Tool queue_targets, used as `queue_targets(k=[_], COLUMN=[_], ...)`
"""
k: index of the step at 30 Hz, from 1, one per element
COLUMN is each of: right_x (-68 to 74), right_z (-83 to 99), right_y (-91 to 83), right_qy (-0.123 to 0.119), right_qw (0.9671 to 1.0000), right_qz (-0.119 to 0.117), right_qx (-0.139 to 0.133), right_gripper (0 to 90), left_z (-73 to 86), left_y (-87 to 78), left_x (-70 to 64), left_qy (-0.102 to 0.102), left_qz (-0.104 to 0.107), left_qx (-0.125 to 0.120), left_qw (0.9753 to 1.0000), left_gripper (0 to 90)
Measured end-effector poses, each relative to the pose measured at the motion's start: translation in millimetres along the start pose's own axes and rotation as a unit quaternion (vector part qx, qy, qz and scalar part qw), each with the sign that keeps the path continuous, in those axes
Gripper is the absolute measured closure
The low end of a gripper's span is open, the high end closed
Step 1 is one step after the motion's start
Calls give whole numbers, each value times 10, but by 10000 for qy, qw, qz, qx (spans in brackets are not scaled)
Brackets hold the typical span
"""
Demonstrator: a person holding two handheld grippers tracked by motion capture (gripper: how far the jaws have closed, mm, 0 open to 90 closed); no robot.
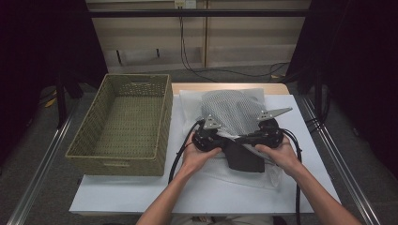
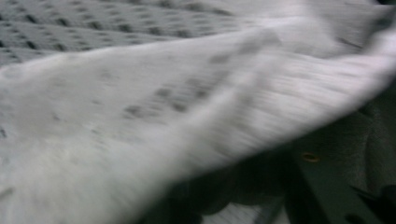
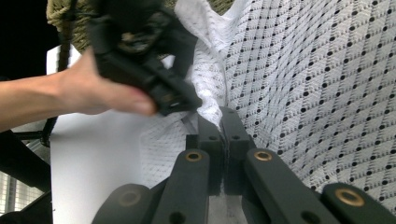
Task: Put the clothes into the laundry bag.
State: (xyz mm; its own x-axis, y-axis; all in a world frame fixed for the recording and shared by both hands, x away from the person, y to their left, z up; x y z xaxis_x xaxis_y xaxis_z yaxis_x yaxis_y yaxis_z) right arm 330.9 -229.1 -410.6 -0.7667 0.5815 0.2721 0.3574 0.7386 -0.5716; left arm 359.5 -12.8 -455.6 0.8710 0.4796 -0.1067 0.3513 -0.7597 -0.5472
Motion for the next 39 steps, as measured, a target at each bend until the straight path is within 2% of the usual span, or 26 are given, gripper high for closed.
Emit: queue_targets(k=[5, 10, 12, 13, 14, 16, 22, 24, 26, 27, 28, 29, 30, 32, 34, 35, 36, 37, 39], right_x=[5, -9, -11, -10, -9, -9, -6, -11, -6, -3, 2, 6, 8, 9, 9, 9, 10, 7, 11], right_z=[-3, 2, 3, 2, 2, -1, 1, 7, 7, 5, 4, 2, 1, 0, -2, -3, -3, -1, -3], right_y=[0, -7, -4, -2, 1, 9, 4, 1, -2, -1, 0, 4, 6, 10, 8, 9, 10, 9, 4], right_qy=[-25, -1, 0, -2, 0, -10, -8, -6, -21, -30, -36, -43, -49, -68, -72, -71, -55, -72, -66], right_qw=[10000, 10000, 10000, 10000, 10000, 10000, 10000, 10000, 10000, 10000, 10000, 10000, 10000, 9999, 9999, 9999, 9999, 9999, 9999], right_qz=[13, 38, 43, 48, 39, 45, 52, 36, 59, 64, 63, 50, 49, 45, 35, 43, 21, 10, 17], right_qx=[9, 17, 26, 33, 27, 35, 38, 32, 50, 58, 57, 52, 62, 80, 94, 91, 86, 90, 97], right_gripper=[896, 895, 895, 896, 895, 895, 895, 895, 895, 895, 895, 895, 895, 895, 895, 895, 895, 895, 895], left_z=[-31, -36, -14, 2, 20, 50, 143, 180, 224, 243, 251, 256, 258, 279, 263, 246, 209, 186, 104], left_y=[-199, -392, -403, -386, -347, -249, 3, 74, 148, 190, 218, 240, 253, 287, 276, 272, 242, 224, 166], left_x=[-145, -287, -355, -389, -419, -479, -542, -555, -564, -563, -549, -551, -538, -500, -441, -425, -408, -393, -326], left_qy=[233, 474, 547, 521, 493, 552, 523, 517, 577, 523, 537, 516, 629, 527, 503, 420, 469, 476, 257], left_qz=[75, 202, 440, 524, 723, 763, 995, 998, 1010, 1000, 963, 887, 793, 728, 712, 685, 556, 456, 293], left_qx=[-93, -85, -153, -131, -130, -36, 197, 462, 594, 546, 644, 639, 738, 726, 778, 727, 746, 649, 454], left_qw=[9997, 9986, 9974, 9972, 9961, 9955, 9935, 9926, 9914, 9921, 9918, 9927, 9921, 9933, 9931, 9941, 9946, 9957, 9982], left_gripper=[472, 464, 498, 506, 512, 497, 335, 278, 267, 271, 293, 358, 416, 649, 843, 870, 877, 879, 881])
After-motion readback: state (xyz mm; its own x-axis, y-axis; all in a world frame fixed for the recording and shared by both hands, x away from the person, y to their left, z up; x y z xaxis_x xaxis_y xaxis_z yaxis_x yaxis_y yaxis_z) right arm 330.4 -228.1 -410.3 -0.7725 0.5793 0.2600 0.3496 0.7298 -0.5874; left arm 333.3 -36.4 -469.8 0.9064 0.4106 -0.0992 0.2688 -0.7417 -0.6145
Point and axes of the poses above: each handheld gripper's, and its own axes: y roughly forward along the jaws, z roughly out of its underside, x roughly to its left, the point moved 1 cm from there along y, roughly forward along the jaws, and after that the axes turned 1 degree about z, right-handed, at the moved point
